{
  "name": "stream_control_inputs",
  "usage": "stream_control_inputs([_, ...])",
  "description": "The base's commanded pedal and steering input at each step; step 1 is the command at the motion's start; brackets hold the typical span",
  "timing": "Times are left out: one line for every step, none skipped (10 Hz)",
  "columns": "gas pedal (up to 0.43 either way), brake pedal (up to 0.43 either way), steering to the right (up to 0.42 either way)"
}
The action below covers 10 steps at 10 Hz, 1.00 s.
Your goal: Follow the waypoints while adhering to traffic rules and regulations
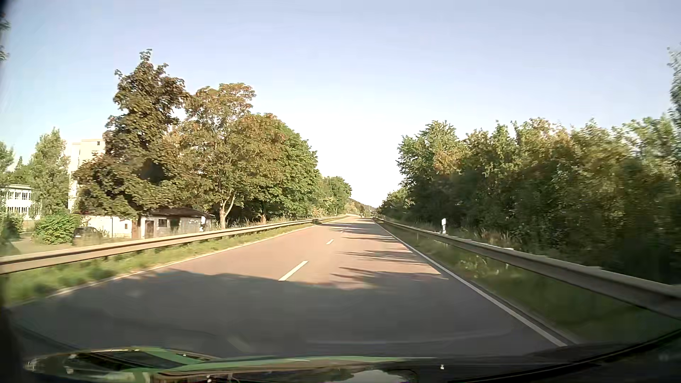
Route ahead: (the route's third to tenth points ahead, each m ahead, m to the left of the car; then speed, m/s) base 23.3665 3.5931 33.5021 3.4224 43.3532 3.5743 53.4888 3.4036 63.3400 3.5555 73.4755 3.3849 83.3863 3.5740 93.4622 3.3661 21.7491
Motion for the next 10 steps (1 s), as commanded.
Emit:
stream_control_inputs([0.209,0.0,-0.005])
stream_control_inputs([0.22,0.0,-0.005])
stream_control_inputs([0.22,0.0,-0.003])
stream_control_inputs([0.209,0.0,-0.003])
stream_control_inputs([0.197,0.0,-0.003])
stream_control_inputs([0.189,0.0,-0.002])
stream_control_inputs([0.177,0.0,-0.002])
stream_control_inputs([0.169,0.0,-0.002])
stream_control_inputs([0.169,0.0,-0.001])
stream_control_inputs([0.177,0.0,0.0])
